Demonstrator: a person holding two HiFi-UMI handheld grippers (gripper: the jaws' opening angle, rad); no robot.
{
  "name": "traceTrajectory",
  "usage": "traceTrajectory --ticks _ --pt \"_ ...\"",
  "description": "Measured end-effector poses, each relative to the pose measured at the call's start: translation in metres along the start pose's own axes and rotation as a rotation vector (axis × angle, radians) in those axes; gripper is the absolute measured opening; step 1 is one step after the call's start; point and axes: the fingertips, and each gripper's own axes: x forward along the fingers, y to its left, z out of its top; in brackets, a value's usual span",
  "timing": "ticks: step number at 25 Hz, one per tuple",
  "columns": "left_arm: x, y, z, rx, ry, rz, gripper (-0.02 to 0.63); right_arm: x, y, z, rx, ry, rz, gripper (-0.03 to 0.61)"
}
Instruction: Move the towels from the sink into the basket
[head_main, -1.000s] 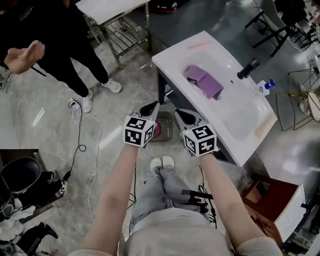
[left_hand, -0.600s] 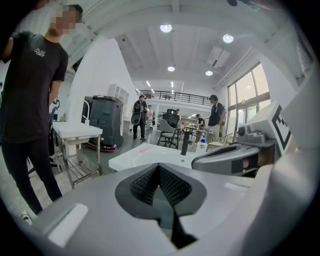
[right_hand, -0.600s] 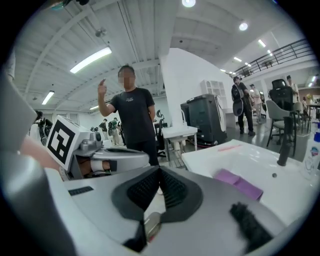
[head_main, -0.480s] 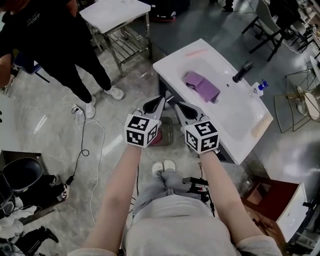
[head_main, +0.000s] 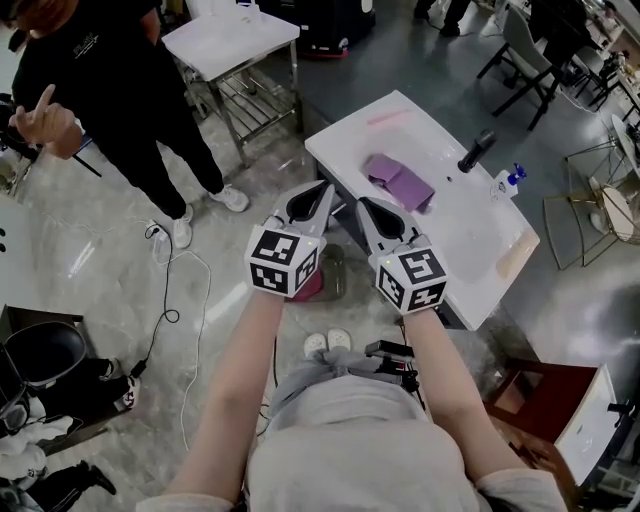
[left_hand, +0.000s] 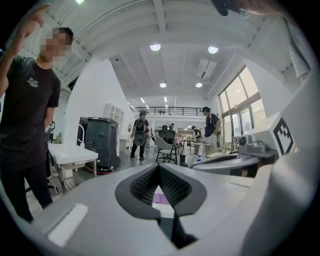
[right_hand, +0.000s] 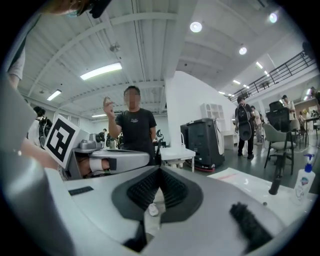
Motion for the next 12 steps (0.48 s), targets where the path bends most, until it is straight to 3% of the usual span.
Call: traceTrajectory --ticks 12 --pt "-0.006 -0.012 0.044 0.032 -0.089 -0.003 0.006 -0.01 0.007 0.043 -0.027 -0.109 -0.001 0.017"
